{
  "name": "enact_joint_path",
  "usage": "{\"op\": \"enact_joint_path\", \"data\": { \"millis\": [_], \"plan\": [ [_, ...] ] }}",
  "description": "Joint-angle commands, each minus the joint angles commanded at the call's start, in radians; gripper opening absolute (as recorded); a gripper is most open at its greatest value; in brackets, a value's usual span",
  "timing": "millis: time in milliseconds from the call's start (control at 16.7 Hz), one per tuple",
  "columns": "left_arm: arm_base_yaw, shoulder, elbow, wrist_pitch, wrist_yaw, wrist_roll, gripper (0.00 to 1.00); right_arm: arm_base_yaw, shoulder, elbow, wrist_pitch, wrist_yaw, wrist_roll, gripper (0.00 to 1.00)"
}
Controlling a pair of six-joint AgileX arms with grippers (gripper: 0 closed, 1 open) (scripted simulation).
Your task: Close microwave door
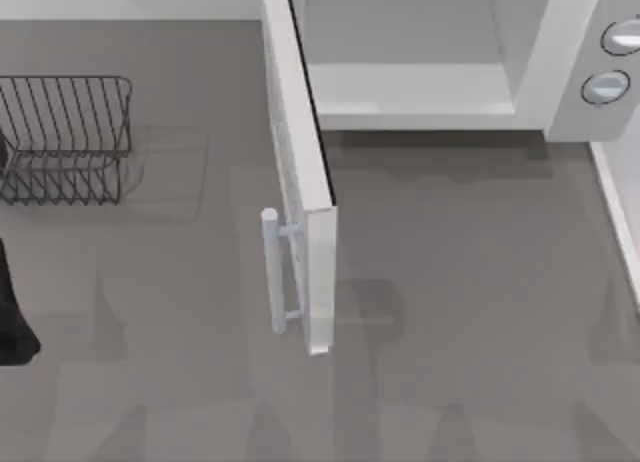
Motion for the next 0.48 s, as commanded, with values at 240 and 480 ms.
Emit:
{"op": "enact_joint_path", "data": {
  "millis": [240,480],
  "plan": [
    [-0.007,0.026,0.021,-0.019,0.008,0.013,1.0,0.0,0.0,0.0,0.0,0.0,0.0,1.0],
    [-0.042,0.172,0.151,-0.135,0.044,0.092,1.0,0.0,0.0,0.0,0.0,0.0,0.0,1.0]
  ]
}}
